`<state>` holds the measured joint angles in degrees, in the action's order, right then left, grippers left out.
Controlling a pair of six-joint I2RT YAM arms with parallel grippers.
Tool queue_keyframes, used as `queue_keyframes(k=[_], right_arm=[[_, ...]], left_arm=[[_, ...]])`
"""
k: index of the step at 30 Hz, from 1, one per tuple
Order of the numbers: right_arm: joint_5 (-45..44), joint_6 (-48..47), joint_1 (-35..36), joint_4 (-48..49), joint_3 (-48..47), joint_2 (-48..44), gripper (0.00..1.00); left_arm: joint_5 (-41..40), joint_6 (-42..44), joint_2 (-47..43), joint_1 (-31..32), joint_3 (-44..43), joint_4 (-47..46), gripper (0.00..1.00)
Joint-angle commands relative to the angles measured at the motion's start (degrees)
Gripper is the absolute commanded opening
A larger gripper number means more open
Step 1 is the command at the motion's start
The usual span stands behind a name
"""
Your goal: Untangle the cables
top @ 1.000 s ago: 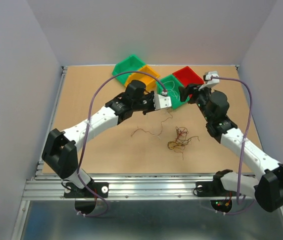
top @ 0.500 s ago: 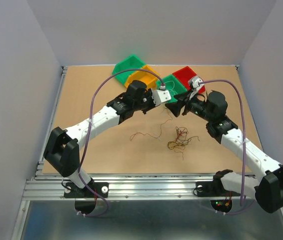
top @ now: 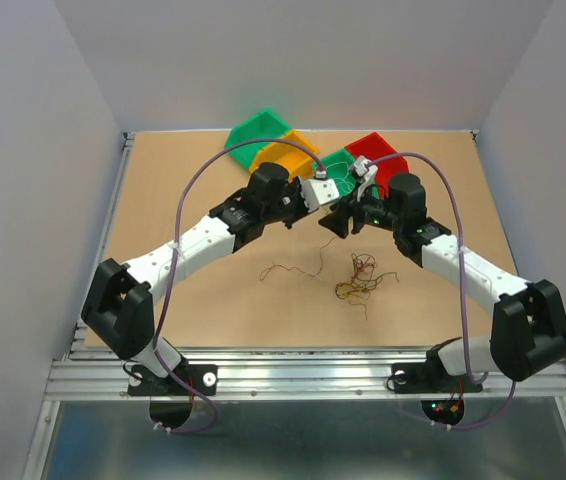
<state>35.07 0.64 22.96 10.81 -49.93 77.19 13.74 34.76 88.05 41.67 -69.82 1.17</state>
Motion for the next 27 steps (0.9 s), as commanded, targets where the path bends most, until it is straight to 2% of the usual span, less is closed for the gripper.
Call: queue_keyframes(k=[1,2,5,6,8,10,11,12,13,15,16,17,18,20,27], right_arm=[[2.3,-0.8,0.3,5.1,-3.9,0.5,0.59],[2.5,0.0,0.3,5.9,-3.8,0.6,0.56],[3.2,1.9,0.3,9.0,-2.9,0.6,0.33],[3.6,2.3,0.3,9.6,-2.6,0.2,0.17],[3.1,3.4,0.3,10.7,-2.1,-0.5,0.01],[1.9,4.7,0.3,11.5,-1.5,-2.1,0.00],[1.0,5.2,0.3,11.8,-0.9,-2.7,0.01],[0.5,5.8,0.3,12.1,-0.4,-4.6,0.01],[0.1,7.4,0.3,13.4,0.0,-5.5,0.00],[-0.8,9.1,0.3,14.7,1.1,-7.5,0.01],[-1.1,10.2,0.3,15.6,1.4,-8.4,0.00],[-1.8,12.3,0.3,17.1,1.6,-10.5,0.01],[-2.0,13.6,0.3,17.7,1.7,-11.5,0.01],[-2.8,16.2,0.3,18.1,1.4,-14.4,0.01],[-6.9,21.2,0.3,19.1,-2.2,-21.5,0.00]], left_arm=[[2.3,-1.0,-3.9,-0.1,0.4,-2.6,0.00],[2.4,-1.0,-4.0,-0.1,0.4,-2.5,0.00],[3.0,-1.1,-4.4,-0.1,0.5,-2.4,0.00],[2.9,-1.1,-4.4,-0.1,0.5,-2.4,0.00],[2.7,-1.4,-4.6,-0.2,0.7,-2.8,0.01],[2.6,-2.8,-5.1,-0.9,1.4,-4.8,0.10],[2.4,-3.4,-6.0,-1.5,1.7,-5.6,0.24],[2.7,-5.5,-6.7,-2.2,2.5,-6.5,0.28],[5.4,-6.5,-8.4,-5.0,2.9,-8.8,0.39],[10.1,-11.4,-10.5,-9.0,4.9,-13.4,0.50],[14.9,-13.8,-11.4,-11.7,5.7,-15.5,0.52],[17.0,-16.0,-13.3,-16.2,7.6,-17.8,0.56],[18.7,-18.0,-14.1,-18.7,8.7,-22.5,0.58],[22.8,-22.2,-16.2,-22.9,10.7,-26.3,0.64],[25.5,-23.8,-16.8,-24.3,13.6,-30.9,0.73]])
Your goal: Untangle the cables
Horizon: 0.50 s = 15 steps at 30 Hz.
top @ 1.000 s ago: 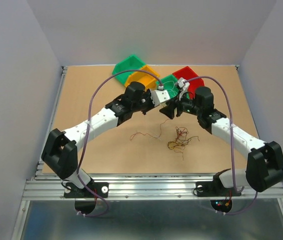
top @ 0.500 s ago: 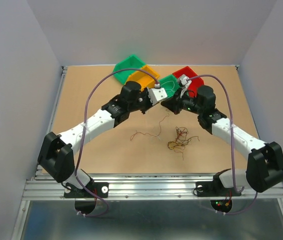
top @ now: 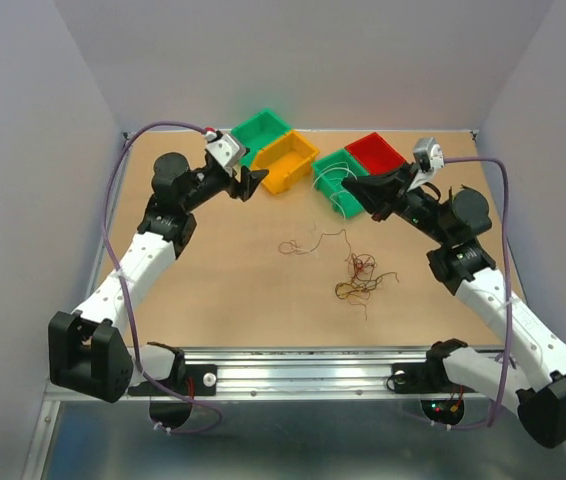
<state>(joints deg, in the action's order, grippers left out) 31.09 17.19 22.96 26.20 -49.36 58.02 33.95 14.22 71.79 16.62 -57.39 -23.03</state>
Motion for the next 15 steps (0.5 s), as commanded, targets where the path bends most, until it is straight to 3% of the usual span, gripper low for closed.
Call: queue_keyframes(k=[1,6,9,15], right_arm=[[-3.1,5.1,0.3,3.9,-2.8,-2.6,0.00],[-4.4,6.5,0.3,5.0,-7.6,-1.4,0.00],[-2.6,8.3,0.3,8.2,-9.0,0.2,0.01],[-1.8,10.0,0.3,9.5,-10.9,1.8,0.00]], left_arm=[[5.6,-3.1,-0.2,0.8,1.2,-6.8,0.74],[9.6,-1.7,1.9,0.8,1.7,-7.2,0.79],[19.4,0.0,2.8,0.8,2.6,-8.3,0.83],[29.7,-1.3,1.8,1.3,8.2,-15.8,0.85]])
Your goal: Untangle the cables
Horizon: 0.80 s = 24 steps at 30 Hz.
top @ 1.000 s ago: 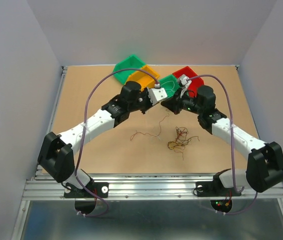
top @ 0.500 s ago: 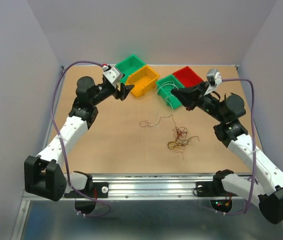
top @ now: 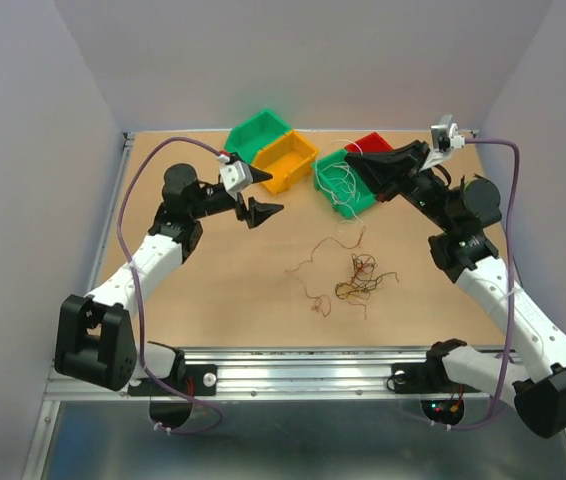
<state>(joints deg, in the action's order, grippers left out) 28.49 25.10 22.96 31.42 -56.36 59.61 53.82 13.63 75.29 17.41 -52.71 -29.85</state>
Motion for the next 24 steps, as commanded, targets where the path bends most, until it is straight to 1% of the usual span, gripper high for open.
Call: queue_keyframes(k=[1,3,8,10,13,14,16,17,18,21,24], right_arm=[[0.8,2.3,0.3,4.4,-4.1,0.5,0.00],[1.2,3.2,0.3,5.7,-4.5,1.4,0.01],[0.6,3.8,0.4,6.6,-6.6,3.8,0.01],[-1.4,3.2,0.4,6.5,-6.7,5.0,0.01],[-5.3,-0.1,0.4,5.7,-7.4,6.4,0.01],[-6.5,-2.8,0.4,5.3,-7.4,7.4,0.01],[-11.8,-6.1,0.4,4.7,-7.9,9.7,0.00],[-15.0,-7.2,0.4,4.4,-8.2,10.7,0.01],[-16.3,-8.1,0.3,4.2,-8.8,11.7,0.01],[-19.9,-11.1,0.3,3.5,-11.3,16.1,0.00],[-21.4,-14.5,0.3,3.6,-13.8,20.7,0.01]], left_arm=[[9.8,-1.5,-2.2,1.0,4.8,-13.4,0.85],[5.8,-3.1,-3.1,3.3,6.6,-16.5,0.85],[2.7,-2.6,-0.3,8.9,6.4,-17.0,0.85],[0.6,-2.0,0.7,10.9,6.0,-17.0,0.85],[-2.9,-0.3,2.2,11.3,5.7,-15.6,0.85],[-7.4,0.6,2.1,11.3,5.4,-14.8,0.84],[-13.1,2.4,1.7,11.2,6.1,-14.2,0.84],[-14.3,3.1,1.1,11.2,6.6,-14.2,0.84],[-15.3,3.6,0.7,11.2,6.9,-14.2,0.84],[-18.0,4.5,-0.5,11.2,8.1,-14.7,0.84],[-19.5,4.7,-1.2,11.2,8.1,-14.3,0.84]])
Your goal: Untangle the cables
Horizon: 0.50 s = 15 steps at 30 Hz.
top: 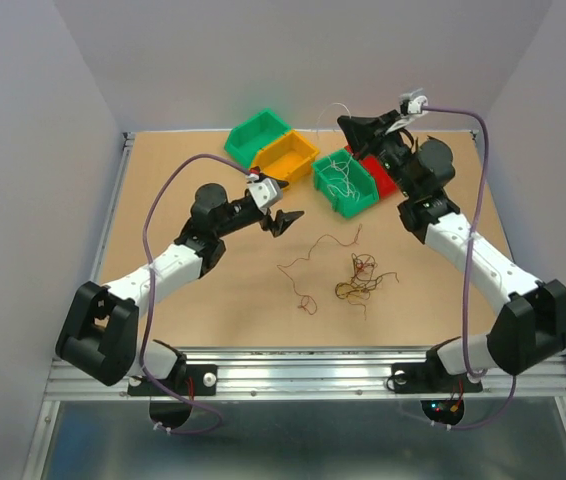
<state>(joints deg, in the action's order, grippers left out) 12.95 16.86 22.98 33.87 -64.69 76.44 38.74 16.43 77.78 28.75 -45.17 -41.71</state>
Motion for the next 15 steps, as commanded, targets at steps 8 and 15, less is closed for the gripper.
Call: queue_keyframes(k=[8,15], right_arm=[[-12.7,-10.0,-0.9,1.4,-10.4,12.7,0.00],[-18.9,-10.3,-2.9,2.7,-11.9,17.8,0.00]], left_arm=[[-6.6,3.6,-5.2,-0.2,1.7,-2.0,0.84],[-7.0,4.0,-5.7,-0.3,2.1,-2.0,0.84]])
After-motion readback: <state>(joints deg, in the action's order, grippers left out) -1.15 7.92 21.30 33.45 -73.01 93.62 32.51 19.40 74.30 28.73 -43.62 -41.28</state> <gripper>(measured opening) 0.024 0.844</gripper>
